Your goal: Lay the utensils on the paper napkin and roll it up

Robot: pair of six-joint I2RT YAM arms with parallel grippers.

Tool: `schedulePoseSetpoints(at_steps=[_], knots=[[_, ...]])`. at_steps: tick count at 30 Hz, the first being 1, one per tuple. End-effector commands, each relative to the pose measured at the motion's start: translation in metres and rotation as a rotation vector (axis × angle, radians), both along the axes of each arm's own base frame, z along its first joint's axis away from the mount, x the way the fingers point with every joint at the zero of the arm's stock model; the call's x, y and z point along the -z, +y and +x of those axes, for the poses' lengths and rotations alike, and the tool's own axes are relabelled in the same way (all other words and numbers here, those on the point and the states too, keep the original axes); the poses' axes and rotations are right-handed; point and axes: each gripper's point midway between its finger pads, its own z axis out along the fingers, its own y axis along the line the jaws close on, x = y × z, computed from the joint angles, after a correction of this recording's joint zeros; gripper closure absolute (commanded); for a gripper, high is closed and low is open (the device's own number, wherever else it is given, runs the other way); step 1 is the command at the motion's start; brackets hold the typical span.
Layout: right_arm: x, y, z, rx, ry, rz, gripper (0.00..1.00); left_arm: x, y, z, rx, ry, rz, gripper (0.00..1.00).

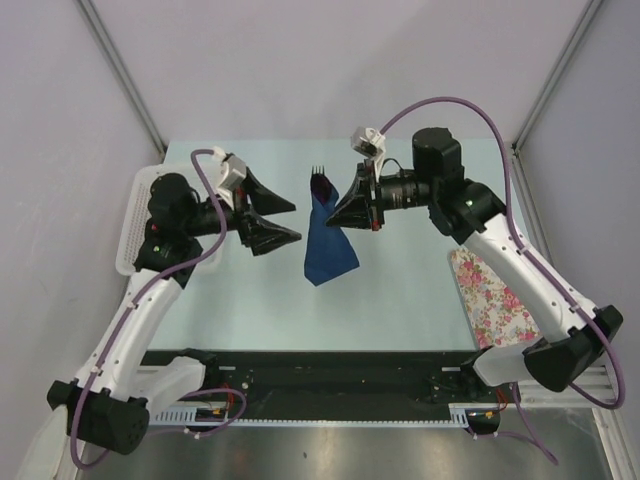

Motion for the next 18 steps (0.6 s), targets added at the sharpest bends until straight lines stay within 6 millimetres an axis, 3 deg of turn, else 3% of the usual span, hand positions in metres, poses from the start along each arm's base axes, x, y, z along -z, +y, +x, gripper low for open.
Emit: schedulePoseSetpoints(at_steps=[1, 14, 18], knots=[[-0.020, -0.006, -0.014, 0.013, -0.138, 0.020, 1.00, -0.010, -0.019, -0.040, 0.105, 0.010, -0.043, 0.21], [-0.029, 0.000, -0.043, -0.040, -0.202, 0.041, 1.00, -0.019, -0.050, -0.056, 0.198, 0.014, -0.088, 0.39], [-0.030, 0.002, -0.048, -0.055, -0.204, 0.045, 1.00, -0.018, -0.055, -0.056, 0.206, 0.031, -0.105, 0.53]])
